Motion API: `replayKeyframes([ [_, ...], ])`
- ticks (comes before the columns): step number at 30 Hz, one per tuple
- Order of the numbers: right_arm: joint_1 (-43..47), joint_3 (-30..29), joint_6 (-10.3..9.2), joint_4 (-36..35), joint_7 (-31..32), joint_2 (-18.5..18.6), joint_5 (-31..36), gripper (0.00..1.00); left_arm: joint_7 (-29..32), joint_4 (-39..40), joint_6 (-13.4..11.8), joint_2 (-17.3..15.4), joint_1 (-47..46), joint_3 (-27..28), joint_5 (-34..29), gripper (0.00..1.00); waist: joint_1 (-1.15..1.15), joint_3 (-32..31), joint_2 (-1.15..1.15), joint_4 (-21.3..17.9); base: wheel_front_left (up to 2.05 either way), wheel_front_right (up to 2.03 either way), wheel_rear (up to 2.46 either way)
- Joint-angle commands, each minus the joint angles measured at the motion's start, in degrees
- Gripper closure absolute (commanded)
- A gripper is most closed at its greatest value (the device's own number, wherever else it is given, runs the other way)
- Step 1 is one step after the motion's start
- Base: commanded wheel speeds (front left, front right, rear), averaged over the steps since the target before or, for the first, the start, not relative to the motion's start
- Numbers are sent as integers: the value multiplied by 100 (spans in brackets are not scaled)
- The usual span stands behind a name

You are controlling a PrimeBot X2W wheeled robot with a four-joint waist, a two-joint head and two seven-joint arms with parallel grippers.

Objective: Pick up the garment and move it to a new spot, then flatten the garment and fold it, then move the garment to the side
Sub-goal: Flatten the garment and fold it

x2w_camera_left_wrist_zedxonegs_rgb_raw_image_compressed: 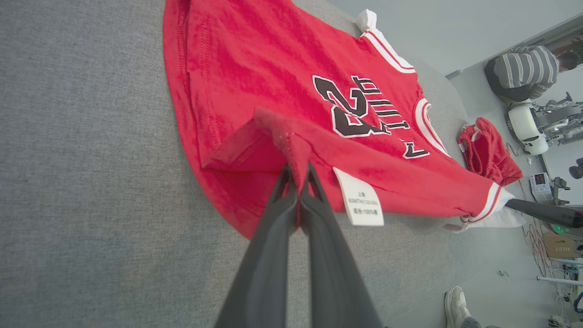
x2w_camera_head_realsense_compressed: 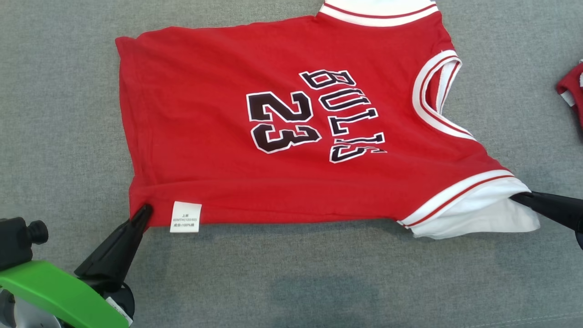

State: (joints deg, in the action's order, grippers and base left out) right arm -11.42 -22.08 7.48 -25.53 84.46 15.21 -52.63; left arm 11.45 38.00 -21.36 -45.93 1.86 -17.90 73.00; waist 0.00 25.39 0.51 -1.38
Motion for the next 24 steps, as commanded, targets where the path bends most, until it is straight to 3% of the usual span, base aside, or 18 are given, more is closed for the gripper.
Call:
replayKeyframes([
  [1, 40, -48, 2, -23, 36, -2, -12, 100, -25, 18, -2, -50, 57, 53, 47, 100, 0, 12, -51, 3, 0, 0, 0],
  [13, -525, 34, 2, 154, 238, 168, 378, 100, 300, -46, 93, -280, -364, 0, -41, 100, 0, 282, -51, 157, 0, 0, 0],
  [24, -1430, 425, 2, 715, 491, 341, 1004, 100, 914, -612, 274, -160, -1498, -271, 55, 100, 0, 479, -51, 365, 0, 0, 0],
])
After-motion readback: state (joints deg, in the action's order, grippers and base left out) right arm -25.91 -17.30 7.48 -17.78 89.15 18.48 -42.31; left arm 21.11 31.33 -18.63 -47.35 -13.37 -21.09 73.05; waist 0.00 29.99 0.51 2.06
